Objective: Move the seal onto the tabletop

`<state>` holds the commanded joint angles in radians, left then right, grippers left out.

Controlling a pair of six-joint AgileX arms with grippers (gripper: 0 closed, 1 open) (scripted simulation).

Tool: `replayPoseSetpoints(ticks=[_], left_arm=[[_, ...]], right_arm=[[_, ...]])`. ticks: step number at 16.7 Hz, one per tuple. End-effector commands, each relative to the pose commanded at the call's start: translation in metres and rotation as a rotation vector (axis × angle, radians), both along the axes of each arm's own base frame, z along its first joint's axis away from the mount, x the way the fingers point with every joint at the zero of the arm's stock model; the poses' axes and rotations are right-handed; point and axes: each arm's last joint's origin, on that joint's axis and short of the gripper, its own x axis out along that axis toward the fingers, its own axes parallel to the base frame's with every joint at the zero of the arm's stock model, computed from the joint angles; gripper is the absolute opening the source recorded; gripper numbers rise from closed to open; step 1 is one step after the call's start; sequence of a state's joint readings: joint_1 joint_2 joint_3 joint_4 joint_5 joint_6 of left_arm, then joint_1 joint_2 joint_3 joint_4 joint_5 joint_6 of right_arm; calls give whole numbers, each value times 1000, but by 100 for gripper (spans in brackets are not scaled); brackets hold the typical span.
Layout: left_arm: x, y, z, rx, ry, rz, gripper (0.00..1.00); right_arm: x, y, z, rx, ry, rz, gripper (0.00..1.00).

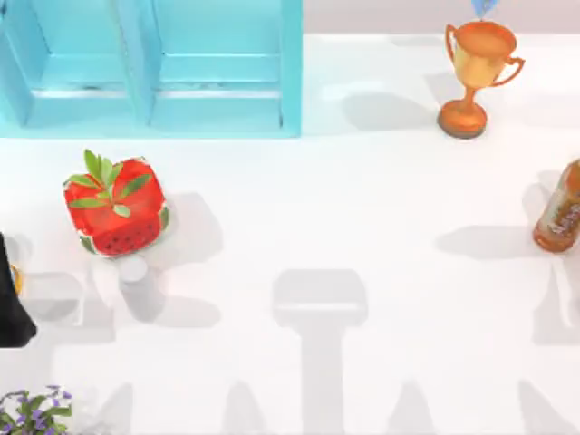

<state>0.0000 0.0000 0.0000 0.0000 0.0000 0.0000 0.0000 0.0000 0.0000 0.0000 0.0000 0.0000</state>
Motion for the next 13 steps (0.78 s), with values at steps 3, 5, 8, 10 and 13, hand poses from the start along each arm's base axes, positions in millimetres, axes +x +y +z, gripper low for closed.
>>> replayPoseSetpoints(ticks=[3, 5, 8, 10, 13], left_arm=[[0, 0, 0, 0, 0, 0, 100], [0, 0, 0, 0, 0, 0, 100], [0, 0, 0, 0, 0, 0, 100], [0, 0, 0, 0, 0, 0, 100], [0, 0, 0, 0, 0, 0, 100]], right_arm=[[0, 0, 2, -4, 11, -4, 100], [0, -3, 10, -24, 63, -24, 100], [5, -9, 34, -70, 215, -71, 100], [14, -15, 53, -102, 367, -104, 100], [41, -30, 77, -132, 656, -136, 100]])
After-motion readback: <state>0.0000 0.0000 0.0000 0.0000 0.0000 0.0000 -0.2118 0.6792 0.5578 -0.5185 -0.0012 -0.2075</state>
